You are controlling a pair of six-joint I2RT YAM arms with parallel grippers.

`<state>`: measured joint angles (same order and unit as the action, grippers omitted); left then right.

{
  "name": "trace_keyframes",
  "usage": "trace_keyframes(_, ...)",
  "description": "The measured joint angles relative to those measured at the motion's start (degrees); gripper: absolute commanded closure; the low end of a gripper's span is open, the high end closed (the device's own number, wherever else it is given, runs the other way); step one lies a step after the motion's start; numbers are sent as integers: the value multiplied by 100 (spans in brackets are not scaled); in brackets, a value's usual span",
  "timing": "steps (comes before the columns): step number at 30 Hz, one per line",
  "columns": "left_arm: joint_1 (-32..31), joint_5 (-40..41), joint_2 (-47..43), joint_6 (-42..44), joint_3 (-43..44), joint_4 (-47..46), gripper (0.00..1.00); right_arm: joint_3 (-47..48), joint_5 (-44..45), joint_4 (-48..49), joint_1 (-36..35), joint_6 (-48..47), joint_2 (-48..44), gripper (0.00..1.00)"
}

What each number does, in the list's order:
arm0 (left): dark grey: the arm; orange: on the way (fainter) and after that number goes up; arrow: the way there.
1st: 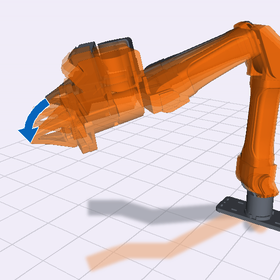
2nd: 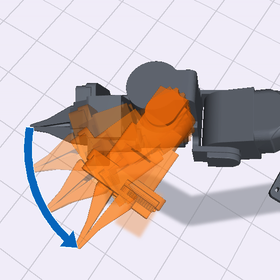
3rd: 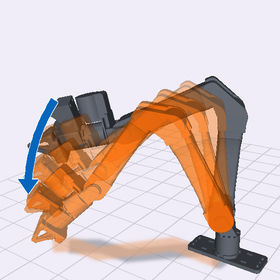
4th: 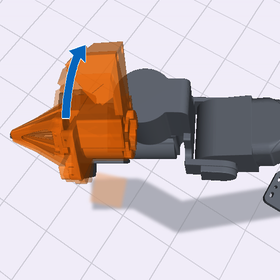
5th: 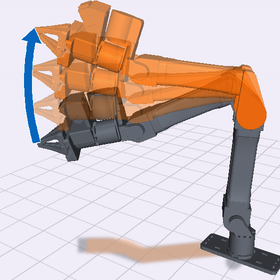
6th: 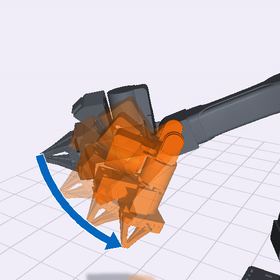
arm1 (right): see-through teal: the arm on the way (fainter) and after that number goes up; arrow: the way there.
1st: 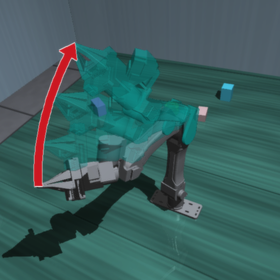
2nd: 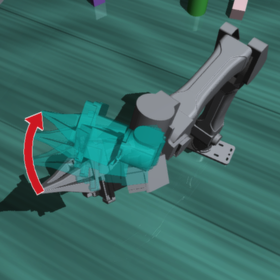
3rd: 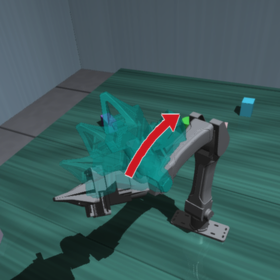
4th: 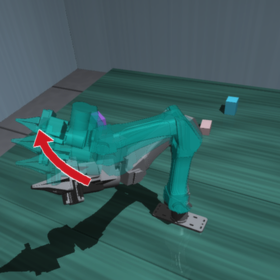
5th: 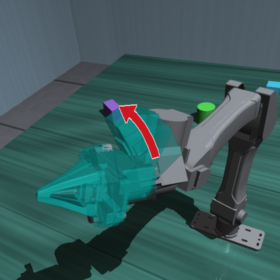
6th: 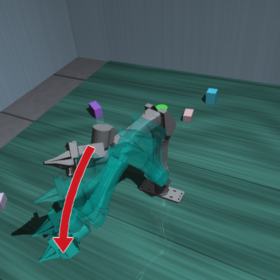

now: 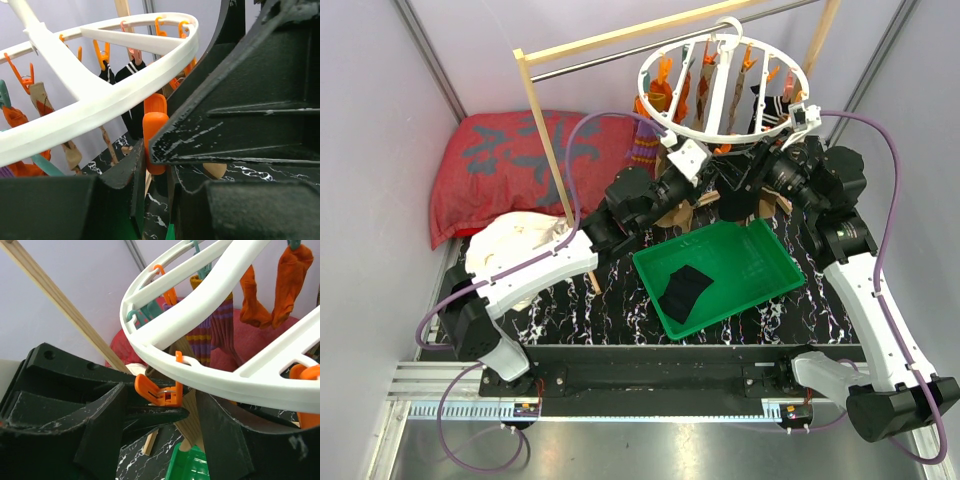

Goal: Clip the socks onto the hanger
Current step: Open the clamp at the hanger.

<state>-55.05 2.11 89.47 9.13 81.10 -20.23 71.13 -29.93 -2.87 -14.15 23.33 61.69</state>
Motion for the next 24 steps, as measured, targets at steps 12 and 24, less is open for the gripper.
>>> trace_keyframes(12,-98,337,146,188,170,310,95,0,358,22,0,13,11,63)
trace_keyframes(24,-125,459,146,175,234,472,56,-44,577,52,2,33,15,89)
